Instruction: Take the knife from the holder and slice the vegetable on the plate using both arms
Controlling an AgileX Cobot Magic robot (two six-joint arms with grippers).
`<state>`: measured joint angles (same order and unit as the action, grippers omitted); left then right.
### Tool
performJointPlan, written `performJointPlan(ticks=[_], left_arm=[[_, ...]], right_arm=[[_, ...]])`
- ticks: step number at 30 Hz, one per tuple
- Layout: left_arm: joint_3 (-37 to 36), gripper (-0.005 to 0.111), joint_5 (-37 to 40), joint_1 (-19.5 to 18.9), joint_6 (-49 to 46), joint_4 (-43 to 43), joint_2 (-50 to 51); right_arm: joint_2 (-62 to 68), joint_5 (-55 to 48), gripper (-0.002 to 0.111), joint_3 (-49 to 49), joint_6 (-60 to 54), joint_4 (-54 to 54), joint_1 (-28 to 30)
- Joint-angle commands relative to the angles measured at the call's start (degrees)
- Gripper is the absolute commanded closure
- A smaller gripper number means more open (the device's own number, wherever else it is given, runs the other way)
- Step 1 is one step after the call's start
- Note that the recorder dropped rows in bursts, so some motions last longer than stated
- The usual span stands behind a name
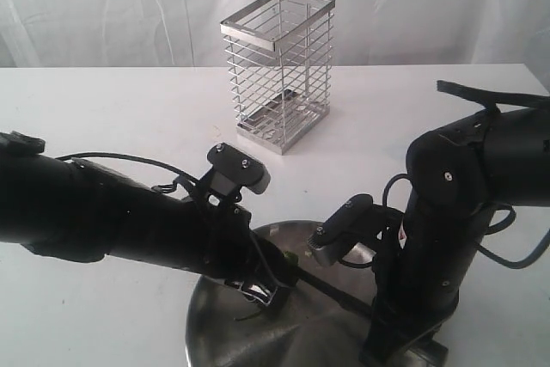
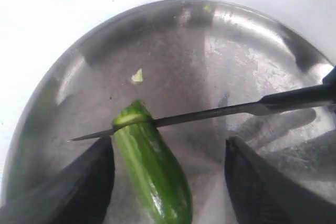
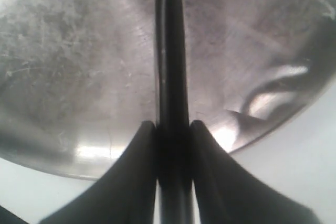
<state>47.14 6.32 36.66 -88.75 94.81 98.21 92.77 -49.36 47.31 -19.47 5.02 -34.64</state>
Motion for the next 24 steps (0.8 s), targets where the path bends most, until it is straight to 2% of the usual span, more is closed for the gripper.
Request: performJointPlan(ticks=[1,14,24], left_arm=[[0.8,0.042,1.7,0.1,0.1,0.7,-0.8],[3.8,0.042,1.4,0.1,0.1,0.7,3.7],[8.0,0.042,3.9,0.1,0.0,0.7,12.7]], right_arm=[[0.0,-0.2,0.108,0.2,0.2,-0.6,-0.2],[0.0,0.3,0.108,0.2,0.2,-0.6,-0.2],[0.0,0.6,0.108,0.2,0.2,-0.6,-0.2]])
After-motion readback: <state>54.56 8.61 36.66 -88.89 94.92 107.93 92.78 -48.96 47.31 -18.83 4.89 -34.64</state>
